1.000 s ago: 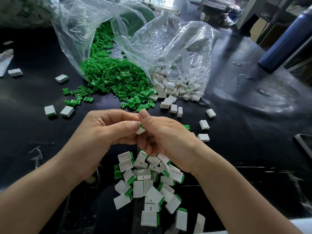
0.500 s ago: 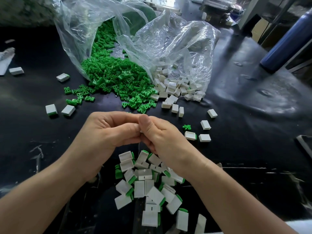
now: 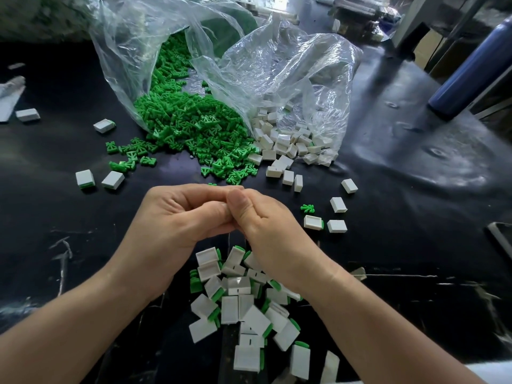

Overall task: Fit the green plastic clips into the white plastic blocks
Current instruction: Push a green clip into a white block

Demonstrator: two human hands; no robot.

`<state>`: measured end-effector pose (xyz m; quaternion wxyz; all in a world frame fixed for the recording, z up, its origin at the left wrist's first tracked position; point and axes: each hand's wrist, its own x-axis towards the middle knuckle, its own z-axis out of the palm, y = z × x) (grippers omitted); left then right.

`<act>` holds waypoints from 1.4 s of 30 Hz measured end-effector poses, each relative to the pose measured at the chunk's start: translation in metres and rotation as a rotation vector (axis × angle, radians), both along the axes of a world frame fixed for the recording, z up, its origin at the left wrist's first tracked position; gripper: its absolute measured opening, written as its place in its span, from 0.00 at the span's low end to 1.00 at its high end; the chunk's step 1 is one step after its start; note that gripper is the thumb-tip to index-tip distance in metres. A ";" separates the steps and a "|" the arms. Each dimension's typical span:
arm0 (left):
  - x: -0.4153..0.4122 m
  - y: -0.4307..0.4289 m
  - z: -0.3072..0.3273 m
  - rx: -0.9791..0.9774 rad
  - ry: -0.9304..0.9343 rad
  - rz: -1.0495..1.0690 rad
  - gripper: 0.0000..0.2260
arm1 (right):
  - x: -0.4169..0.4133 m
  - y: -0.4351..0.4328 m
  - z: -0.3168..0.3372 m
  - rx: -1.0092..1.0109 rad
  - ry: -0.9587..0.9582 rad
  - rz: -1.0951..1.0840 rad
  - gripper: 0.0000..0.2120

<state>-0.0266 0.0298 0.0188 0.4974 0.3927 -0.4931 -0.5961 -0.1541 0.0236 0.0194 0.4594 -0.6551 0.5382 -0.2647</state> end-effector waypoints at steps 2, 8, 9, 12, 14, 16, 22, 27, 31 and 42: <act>-0.001 0.000 0.000 0.003 -0.003 0.011 0.11 | 0.000 0.000 0.001 -0.012 0.011 -0.002 0.19; 0.000 0.001 0.000 -0.009 0.022 0.013 0.11 | 0.001 0.002 0.000 -0.053 0.014 0.000 0.18; 0.000 0.001 0.000 -0.005 0.024 0.013 0.10 | 0.001 0.001 0.000 -0.049 0.003 -0.001 0.18; 0.000 0.000 0.000 0.015 0.013 -0.011 0.10 | -0.003 0.000 0.001 -0.008 -0.094 -0.012 0.17; 0.001 -0.001 0.001 0.035 0.003 -0.044 0.10 | -0.006 -0.001 0.003 0.056 -0.175 -0.010 0.23; 0.001 -0.001 0.002 0.049 0.004 -0.067 0.11 | -0.008 -0.002 0.007 0.133 -0.259 -0.022 0.25; 0.001 -0.002 0.000 0.107 -0.002 -0.032 0.14 | -0.013 -0.008 0.010 0.298 -0.352 -0.014 0.27; 0.003 -0.004 0.000 0.121 -0.038 0.025 0.15 | -0.018 -0.010 0.012 0.198 -0.261 -0.079 0.25; 0.006 -0.005 0.001 0.100 -0.085 0.070 0.09 | -0.024 -0.016 0.010 0.035 -0.169 -0.200 0.21; 0.012 -0.011 0.002 0.102 -0.195 0.146 0.04 | -0.041 -0.030 0.003 -0.192 -0.017 -0.425 0.14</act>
